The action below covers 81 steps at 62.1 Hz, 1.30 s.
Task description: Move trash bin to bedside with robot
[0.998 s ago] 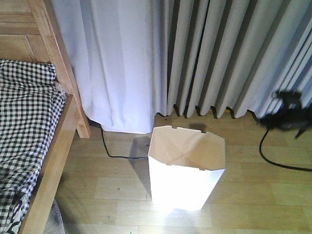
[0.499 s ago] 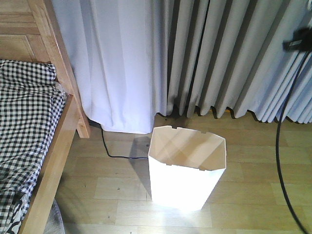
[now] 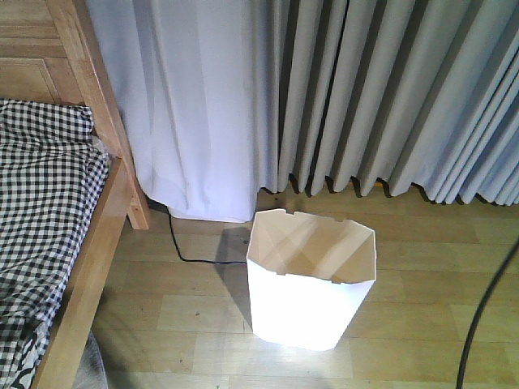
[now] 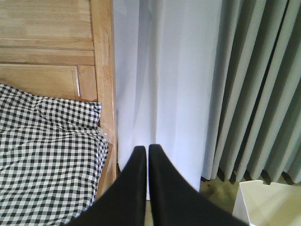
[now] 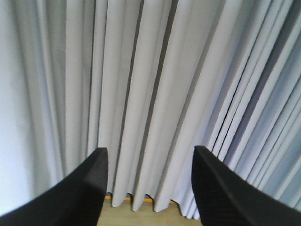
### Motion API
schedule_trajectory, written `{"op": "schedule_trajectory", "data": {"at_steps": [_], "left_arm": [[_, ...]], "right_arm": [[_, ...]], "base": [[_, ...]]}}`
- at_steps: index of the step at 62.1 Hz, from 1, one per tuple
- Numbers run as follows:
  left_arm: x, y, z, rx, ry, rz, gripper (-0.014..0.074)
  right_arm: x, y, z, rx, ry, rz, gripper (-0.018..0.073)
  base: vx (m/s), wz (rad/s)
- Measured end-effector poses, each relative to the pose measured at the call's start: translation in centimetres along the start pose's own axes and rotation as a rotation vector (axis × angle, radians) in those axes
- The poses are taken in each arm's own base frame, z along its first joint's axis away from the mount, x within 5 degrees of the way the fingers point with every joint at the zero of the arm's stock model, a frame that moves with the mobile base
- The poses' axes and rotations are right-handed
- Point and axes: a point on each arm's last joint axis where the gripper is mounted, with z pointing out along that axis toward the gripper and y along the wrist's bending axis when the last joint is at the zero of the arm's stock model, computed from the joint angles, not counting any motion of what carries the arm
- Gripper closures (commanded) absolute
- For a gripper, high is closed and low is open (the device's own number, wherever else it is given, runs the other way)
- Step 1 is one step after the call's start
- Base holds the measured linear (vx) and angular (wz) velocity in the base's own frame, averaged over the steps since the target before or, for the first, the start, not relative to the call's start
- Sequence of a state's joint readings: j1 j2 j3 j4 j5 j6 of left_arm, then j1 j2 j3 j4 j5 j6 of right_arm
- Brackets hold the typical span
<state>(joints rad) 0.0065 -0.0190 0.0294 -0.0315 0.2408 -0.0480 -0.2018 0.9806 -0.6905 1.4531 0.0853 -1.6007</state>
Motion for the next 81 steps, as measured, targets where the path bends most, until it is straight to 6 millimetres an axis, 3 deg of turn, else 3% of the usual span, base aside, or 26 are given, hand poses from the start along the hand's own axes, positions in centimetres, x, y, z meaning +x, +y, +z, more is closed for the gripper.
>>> {"op": "schedule_trajectory", "data": {"at_steps": [19, 32, 43, 55, 81], "left_arm": [[0.0, 0.0, 0.0, 0.0, 0.0, 0.0, 0.0602], [0.0, 0.0, 0.0, 0.0, 0.0, 0.0, 0.0602], [0.0, 0.0, 0.0, 0.0, 0.0, 0.0, 0.0602], [0.0, 0.0, 0.0, 0.0, 0.0, 0.0, 0.0602], [0.0, 0.0, 0.0, 0.0, 0.0, 0.0, 0.0602]], "right_arm": [[3.1, 2.3, -9.0, -0.091, -0.197, 0.001, 0.0165], [7.3, 3.2, -12.6, -0.082, -0.302, 0.021, 0.0165], [9.8, 1.9, -13.4, 0.074, -0.333, 0.209, 0.0239], [10.2, 2.5, -13.3, 0.005, -0.33, 0.216, 0.0578], [10.1, 2.8, -13.3, -0.029, -0.334, 0.202, 0.057]], "base": [[0.0, 0.0], [0.0, 0.0], [0.0, 0.0], [0.0, 0.0], [0.0, 0.0]]}}
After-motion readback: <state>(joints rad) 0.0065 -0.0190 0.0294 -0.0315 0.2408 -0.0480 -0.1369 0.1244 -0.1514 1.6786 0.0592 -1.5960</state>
